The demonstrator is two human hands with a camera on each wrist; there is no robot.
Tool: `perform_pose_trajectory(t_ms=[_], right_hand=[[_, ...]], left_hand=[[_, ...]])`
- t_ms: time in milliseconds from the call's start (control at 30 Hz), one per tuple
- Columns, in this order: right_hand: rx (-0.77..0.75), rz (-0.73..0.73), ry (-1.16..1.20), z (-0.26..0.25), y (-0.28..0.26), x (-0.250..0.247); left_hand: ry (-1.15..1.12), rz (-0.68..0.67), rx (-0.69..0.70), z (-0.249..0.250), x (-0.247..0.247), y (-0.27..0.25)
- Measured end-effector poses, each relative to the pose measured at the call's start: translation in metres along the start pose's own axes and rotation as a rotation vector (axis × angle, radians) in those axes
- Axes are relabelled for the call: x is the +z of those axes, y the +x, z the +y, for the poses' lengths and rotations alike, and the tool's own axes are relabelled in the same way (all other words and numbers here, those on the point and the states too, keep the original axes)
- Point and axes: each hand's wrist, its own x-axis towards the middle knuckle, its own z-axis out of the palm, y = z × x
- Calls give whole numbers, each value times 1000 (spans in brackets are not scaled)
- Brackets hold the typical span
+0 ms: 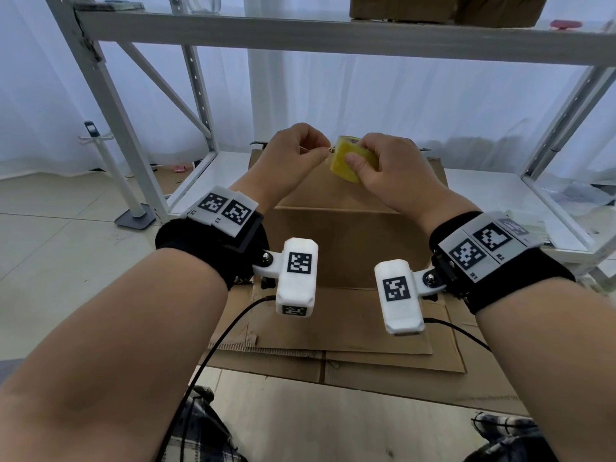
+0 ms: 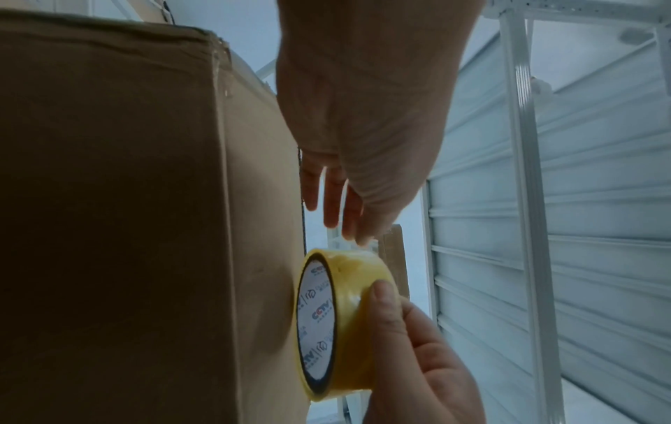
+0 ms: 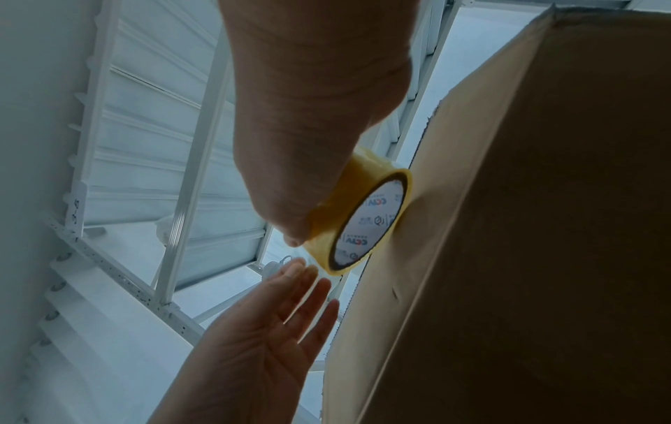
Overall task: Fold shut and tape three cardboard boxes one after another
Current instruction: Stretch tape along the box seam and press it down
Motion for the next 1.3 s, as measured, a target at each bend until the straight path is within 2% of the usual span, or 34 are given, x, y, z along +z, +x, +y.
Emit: perform_pose_trajectory(t_ms=[200,400,533,667,800,1000,1067,1167,1233,1300], right_hand=[[-5,-36,13,-4,0,1],[79,-136,36,-7,0,-5],[80,-198,-33,-4,0,-8],[137,-172,-22,4,2,-13],[126,-81,21,-3,7,-8],[13,33,-223,-18,44,-15],[3,44,-283,-15,56,-10],[-4,-34,-346,-10,67,6],[-21,-44,-342,-8,70,18],[-5,-14,-316,-4,71,32]], left_hand=[[-132,-19,-77,1,-2,-3],[134,-35,31,4,1,-4],[181,-70,114,12,-4,-7],[186,-94,130,19,-8,-7],[123,-29,75,15,-13,0],[160,5,-74,5,-40,39],[294,-104,-170,-14,-54,47],[521,-392,-381,-49,-69,46],[481,-496,-462,-67,-69,44],[386,-504,-465,-78,-66,44]])
